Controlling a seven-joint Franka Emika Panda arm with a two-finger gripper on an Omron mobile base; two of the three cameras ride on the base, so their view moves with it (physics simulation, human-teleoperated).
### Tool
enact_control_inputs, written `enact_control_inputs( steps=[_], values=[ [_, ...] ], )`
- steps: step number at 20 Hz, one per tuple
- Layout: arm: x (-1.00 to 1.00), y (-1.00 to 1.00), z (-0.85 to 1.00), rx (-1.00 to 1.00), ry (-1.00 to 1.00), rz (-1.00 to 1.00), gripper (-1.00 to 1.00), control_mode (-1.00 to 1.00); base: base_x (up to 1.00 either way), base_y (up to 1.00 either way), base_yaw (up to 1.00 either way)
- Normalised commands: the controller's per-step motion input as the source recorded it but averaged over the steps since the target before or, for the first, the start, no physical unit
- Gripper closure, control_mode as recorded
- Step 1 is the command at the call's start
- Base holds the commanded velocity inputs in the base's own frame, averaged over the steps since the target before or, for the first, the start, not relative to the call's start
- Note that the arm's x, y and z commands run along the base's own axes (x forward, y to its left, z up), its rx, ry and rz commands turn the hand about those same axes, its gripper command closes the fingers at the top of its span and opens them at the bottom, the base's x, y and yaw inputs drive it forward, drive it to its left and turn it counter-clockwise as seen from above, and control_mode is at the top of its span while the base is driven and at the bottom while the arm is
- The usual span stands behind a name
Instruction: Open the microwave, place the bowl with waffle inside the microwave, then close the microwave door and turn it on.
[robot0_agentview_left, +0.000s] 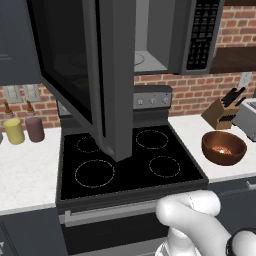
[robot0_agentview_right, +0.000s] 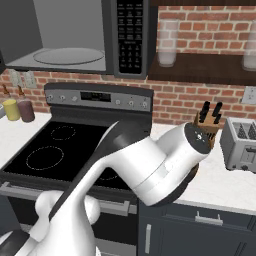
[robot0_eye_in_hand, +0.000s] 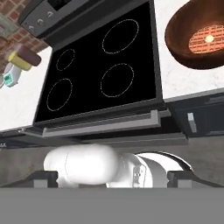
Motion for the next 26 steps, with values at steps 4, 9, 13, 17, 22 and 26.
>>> enact_control_inputs(
  steps=[4, 9, 13, 17, 22, 26],
  values=[
    [0.27, 0.15, -0.23, 0.00, 0.00, -0.20, -1.00, -1.00, 0.00, 0.00, 0.00],
    [0.34, -0.02, 0.00, 0.01, 0.12, -0.44, -1.00, -1.00, 0.00, 0.00, 0.00],
    [0.44, -0.35, 0.00, 0.03, 0.32, -0.37, -1.00, -1.00, 0.00, 0.00, 0.00],
    [0.52, -0.51, -0.04, 0.00, 0.49, -0.33, -1.00, -1.00, 0.00, 0.00, 0.00],
    [0.00, -0.16, -0.09, 0.04, 0.09, -0.10, -1.00, -1.00, 0.00, 0.00, 0.00],
    [0.11, -0.14, -0.62, 0.06, 0.14, -0.14, -1.00, -1.00, 0.00, 0.00, 0.00]
  ],
)
